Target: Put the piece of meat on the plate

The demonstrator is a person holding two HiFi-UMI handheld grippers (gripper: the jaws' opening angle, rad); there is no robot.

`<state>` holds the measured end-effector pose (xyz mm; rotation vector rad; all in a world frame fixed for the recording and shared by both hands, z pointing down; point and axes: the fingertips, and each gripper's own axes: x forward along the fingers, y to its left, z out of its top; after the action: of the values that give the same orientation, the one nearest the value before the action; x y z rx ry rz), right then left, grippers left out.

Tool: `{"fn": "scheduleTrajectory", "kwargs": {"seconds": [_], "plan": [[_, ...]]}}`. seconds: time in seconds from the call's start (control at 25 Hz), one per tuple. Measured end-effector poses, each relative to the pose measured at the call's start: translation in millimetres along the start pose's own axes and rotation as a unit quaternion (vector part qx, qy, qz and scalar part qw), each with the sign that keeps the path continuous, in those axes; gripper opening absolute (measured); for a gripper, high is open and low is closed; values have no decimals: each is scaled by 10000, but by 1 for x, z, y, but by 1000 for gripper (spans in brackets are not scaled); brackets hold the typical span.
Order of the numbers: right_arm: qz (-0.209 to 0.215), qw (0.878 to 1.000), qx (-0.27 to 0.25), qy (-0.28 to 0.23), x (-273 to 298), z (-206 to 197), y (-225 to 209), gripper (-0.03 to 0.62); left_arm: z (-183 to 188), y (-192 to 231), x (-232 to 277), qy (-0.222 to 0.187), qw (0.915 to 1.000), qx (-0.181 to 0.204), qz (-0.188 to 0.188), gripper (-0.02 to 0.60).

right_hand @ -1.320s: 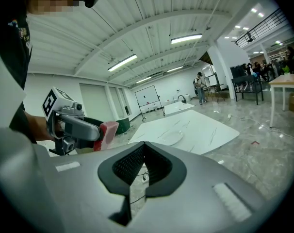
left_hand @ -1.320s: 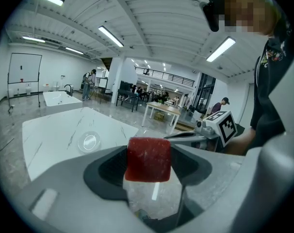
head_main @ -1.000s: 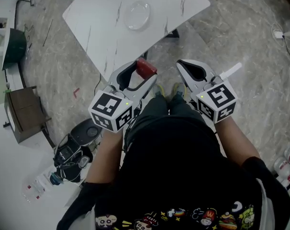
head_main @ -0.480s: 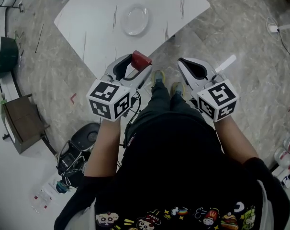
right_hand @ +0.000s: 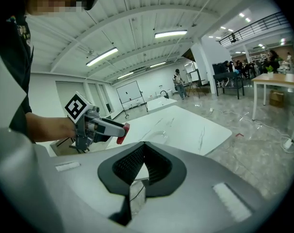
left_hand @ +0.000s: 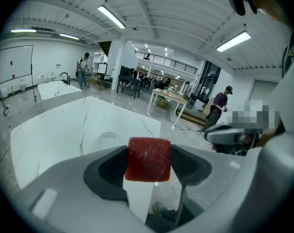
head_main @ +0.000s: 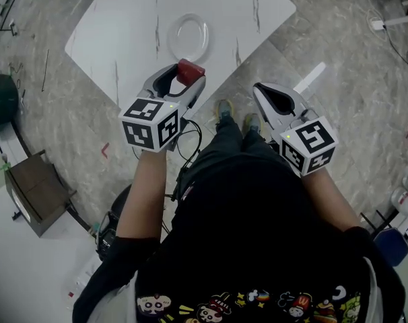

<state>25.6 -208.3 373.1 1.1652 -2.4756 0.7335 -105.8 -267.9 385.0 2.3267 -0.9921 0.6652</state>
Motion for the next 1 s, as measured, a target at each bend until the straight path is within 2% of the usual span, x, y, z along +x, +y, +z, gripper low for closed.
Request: {"fn": "scheduleTrajectory", "kwargs": {"seconds": [0.52,1.0], "plan": [[-281,9990,262,208,32,4,-28,23,0,60,52,361,9993,-133,39,388],[-350,9977,448,364,51,1,-41,23,-14,93,93,728,9972,-161,84,388]]}}
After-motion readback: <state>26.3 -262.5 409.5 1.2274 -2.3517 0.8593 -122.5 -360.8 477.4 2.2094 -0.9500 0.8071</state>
